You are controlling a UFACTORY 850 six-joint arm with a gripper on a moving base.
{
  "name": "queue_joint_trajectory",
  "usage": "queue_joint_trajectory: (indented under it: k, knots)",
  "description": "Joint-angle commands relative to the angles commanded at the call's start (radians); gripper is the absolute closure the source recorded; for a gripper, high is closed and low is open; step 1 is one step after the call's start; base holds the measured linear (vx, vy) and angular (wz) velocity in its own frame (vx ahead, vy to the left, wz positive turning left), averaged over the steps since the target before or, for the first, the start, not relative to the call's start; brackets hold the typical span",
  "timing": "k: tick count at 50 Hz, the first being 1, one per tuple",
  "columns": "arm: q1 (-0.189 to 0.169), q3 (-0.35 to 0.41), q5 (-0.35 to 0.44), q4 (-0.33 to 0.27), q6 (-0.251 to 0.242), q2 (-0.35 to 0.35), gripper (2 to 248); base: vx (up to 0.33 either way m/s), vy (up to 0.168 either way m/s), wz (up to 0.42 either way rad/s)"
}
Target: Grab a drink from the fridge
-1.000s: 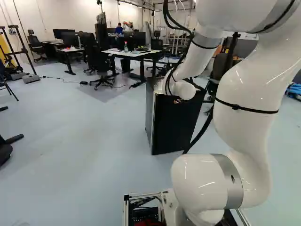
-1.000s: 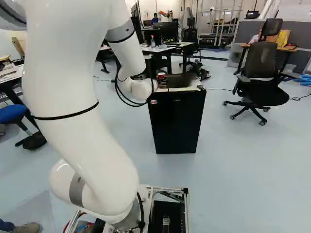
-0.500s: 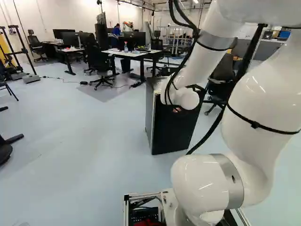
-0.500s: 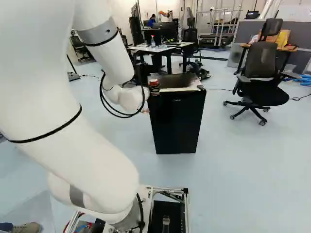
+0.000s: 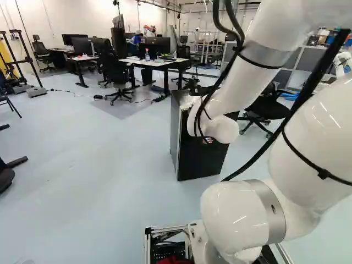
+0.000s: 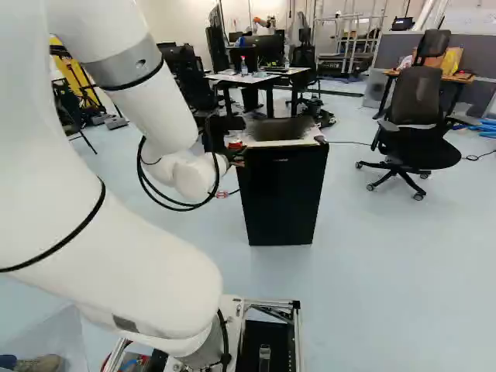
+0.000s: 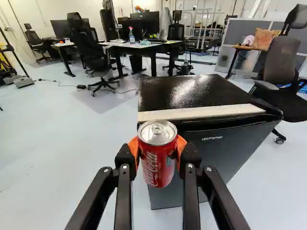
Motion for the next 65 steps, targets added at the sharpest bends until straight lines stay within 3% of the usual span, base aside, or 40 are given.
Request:
queue_joint_trajectory:
  k: [31, 65]
  knots:
    - [0.029, 0.120, -0.005, -0.004, 0.000, 0.101, 153, 0.000, 0.000, 0.000]
    - [0.034, 0.140, -0.006, -0.004, 0.000, 0.118, 153, 0.000, 0.000, 0.000]
